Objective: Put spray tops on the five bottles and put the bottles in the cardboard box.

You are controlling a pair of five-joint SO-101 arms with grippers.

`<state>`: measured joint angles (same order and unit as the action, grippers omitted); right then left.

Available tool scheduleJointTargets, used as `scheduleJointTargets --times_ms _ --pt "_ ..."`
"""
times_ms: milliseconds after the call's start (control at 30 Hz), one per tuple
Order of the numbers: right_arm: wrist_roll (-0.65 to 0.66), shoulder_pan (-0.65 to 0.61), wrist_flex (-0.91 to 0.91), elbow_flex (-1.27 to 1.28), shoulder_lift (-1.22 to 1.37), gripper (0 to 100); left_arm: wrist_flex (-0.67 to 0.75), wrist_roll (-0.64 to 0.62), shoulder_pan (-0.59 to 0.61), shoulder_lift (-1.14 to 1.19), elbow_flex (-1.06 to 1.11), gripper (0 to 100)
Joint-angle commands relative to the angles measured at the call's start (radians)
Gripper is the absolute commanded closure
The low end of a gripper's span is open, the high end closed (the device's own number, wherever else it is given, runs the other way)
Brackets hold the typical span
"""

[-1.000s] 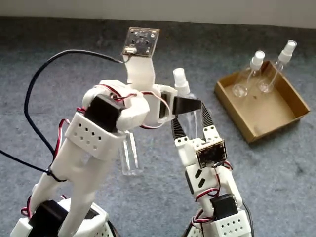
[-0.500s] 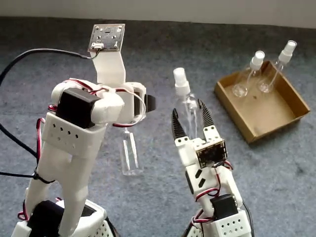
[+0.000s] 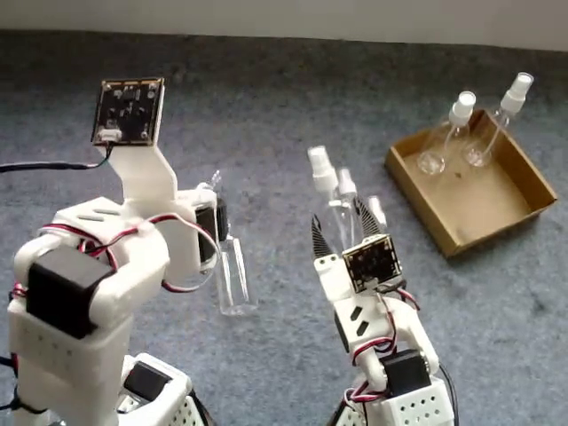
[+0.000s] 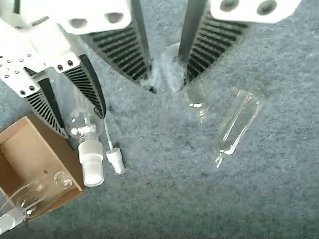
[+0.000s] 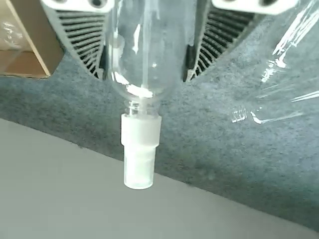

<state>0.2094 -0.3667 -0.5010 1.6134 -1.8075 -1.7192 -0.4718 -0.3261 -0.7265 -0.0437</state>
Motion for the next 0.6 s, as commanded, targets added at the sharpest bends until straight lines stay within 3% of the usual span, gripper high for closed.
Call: scheduleJointTargets --times_ms 0,133,367,567 --pt "0.003 0.008 -0.022 -0.14 -0.01 87.2 0.077 -0.003 0.002 -0.151 0.202 99" --pt "0.003 0.007 -0.048 -0.216 -0.002 87.2 0.247 -0.008 -0.018 -0.303 0.409 99" --pt "-0.005 0.007 -0.045 -0.348 0.177 87.2 0.519 -0.011 -0.228 -0.622 0.753 99" --pt "-0.155 0.005 -0.045 -0.472 0.283 87.2 0.715 -0.012 -0.239 -0.831 1.006 99"
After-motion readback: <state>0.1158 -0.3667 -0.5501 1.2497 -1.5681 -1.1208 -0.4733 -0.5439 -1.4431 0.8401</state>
